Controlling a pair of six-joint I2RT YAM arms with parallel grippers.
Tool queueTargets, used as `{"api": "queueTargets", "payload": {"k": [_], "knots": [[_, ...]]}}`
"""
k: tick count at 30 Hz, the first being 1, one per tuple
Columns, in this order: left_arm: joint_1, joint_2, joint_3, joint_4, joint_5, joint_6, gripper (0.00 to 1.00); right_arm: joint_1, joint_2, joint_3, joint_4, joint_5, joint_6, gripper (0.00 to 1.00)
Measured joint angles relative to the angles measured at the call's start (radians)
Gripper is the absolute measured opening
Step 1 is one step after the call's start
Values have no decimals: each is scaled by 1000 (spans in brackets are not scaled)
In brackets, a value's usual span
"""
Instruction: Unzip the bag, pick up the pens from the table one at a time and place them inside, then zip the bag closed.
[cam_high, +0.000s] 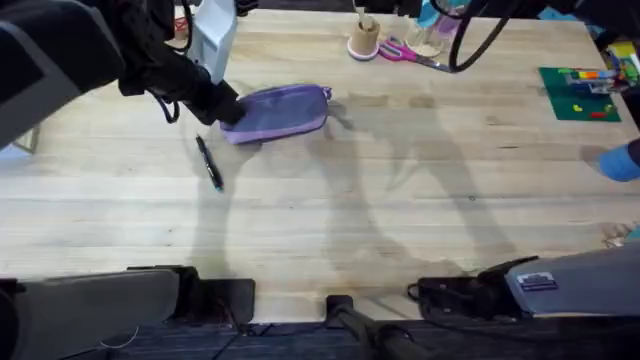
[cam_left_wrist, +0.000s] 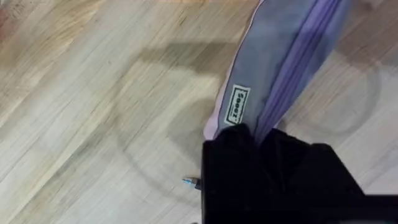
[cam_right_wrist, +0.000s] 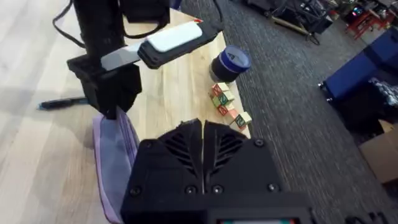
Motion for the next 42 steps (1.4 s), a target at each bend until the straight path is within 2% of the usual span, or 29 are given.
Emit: {"api": "queueTargets", "payload": {"k": [3,6,8,9,10,17,27,35,42], "knots": [[0,0,0,0,0,0,41,0,0,0,-17,-22,1,203],[0,0,0,0,0,0,41,0,0,0,-52,-38,3,578],[0,0,0,0,0,0,41,0,0,0,-76,-40,3,868],[0,0,0,0,0,0,41,0,0,0,-96,-34,0,963],[0,0,0,0,0,0,41,0,0,0,-121,-22,0,987],[0,0,0,0,0,0,41,0,0,0,-317,186,3,995],[0,0,0,0,0,0,42,0,0,0,-537,425,4,995],[0,0,0,1,0,0,42,0,6,0,-551,480,4,996],[0,0,0,0,0,0,41,0,60,0,-553,489,4,996]]}}
